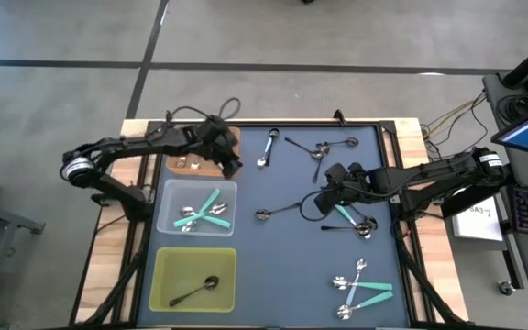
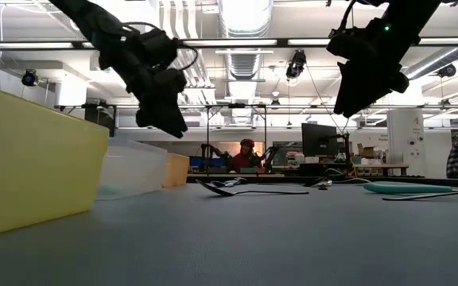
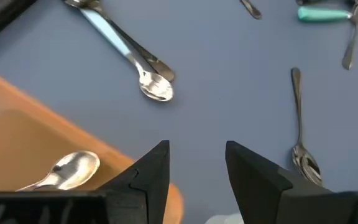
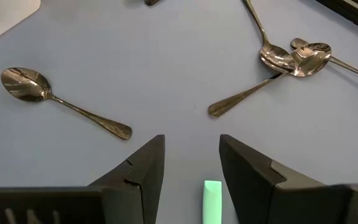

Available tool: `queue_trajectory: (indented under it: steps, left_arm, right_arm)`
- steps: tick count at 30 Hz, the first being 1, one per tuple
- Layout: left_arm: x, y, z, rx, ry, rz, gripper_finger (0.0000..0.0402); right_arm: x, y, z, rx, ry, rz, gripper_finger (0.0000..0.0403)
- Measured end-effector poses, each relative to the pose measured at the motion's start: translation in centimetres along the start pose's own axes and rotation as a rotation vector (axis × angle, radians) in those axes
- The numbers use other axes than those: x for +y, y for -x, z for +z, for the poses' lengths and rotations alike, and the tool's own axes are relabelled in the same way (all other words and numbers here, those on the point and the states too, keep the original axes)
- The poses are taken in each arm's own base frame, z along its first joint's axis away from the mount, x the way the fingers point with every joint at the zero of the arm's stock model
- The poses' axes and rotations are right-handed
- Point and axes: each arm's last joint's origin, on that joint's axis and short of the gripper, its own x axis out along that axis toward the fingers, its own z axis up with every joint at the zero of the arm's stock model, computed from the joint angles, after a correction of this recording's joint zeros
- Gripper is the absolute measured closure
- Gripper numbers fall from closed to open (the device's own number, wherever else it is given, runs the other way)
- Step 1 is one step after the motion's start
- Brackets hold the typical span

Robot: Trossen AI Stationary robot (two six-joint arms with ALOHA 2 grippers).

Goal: Sort silverware by color (type)
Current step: Put the black spoon into the yellow bin

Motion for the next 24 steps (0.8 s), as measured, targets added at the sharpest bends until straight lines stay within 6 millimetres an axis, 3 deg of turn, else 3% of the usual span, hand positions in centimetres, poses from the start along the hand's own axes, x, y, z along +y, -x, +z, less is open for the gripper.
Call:
queue_trajectory:
  steps: [5, 12, 24]
  left_arm:
    - [-1.5, -1.4, 0.7, 0.031, -0.053, -0.003, 0.0264]
    - [-4.6, -3.3, 0.5, 0.096, -0.366, -0.085, 0.0264]
    - [-11.4, -9.6, 1.9, 0.204, -0.405, -0.176, 0.0264]
  right_arm:
    - [0.0, 0.0, 0.0, 0.000, 0.000, 0.000, 0.0257]
    - [0.0, 0.0, 0.0, 0.000, 0.000, 0.000, 0.0257]
    - [0.0, 0.0, 0.0, 0.001, 0.001, 0.000, 0.0257]
